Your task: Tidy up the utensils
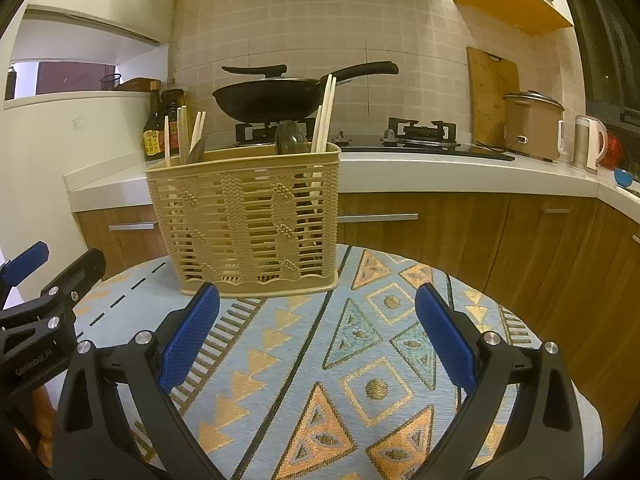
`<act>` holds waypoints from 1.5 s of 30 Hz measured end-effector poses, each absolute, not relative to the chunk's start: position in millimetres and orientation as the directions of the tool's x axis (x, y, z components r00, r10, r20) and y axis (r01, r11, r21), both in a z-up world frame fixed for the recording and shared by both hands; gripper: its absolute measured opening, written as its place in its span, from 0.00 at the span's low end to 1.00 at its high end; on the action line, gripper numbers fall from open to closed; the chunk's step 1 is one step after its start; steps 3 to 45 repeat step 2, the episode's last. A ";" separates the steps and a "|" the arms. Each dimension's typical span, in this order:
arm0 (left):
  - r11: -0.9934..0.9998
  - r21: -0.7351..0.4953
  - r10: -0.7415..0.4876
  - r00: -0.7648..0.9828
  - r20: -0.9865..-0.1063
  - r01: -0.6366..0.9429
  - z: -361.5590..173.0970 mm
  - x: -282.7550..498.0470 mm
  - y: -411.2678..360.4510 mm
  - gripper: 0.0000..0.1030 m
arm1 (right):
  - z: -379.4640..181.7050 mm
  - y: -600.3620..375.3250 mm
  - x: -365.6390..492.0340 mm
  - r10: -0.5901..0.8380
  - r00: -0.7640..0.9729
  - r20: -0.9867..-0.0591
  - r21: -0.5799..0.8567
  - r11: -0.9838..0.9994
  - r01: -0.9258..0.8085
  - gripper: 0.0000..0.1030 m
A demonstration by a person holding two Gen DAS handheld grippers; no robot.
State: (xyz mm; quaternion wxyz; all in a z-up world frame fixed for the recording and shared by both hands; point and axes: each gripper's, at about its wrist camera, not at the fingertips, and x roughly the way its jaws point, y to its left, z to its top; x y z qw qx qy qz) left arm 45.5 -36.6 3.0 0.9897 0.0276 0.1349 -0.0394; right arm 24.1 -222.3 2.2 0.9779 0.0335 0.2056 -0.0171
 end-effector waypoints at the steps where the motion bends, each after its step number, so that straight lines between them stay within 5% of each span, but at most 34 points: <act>1: 0.995 0.047 -0.073 0.961 -0.265 0.088 3.0 44.7 -37.4 0.93 | 2.3 -222.3 24.1 -0.020 0.915 -0.403 0.057 0.997 0.047 0.91; 45: 0.995 0.048 -0.076 0.961 -0.265 0.092 3.4 44.4 -37.8 0.93 | 2.2 -222.1 24.1 -0.021 0.915 -0.404 0.055 0.997 0.047 0.91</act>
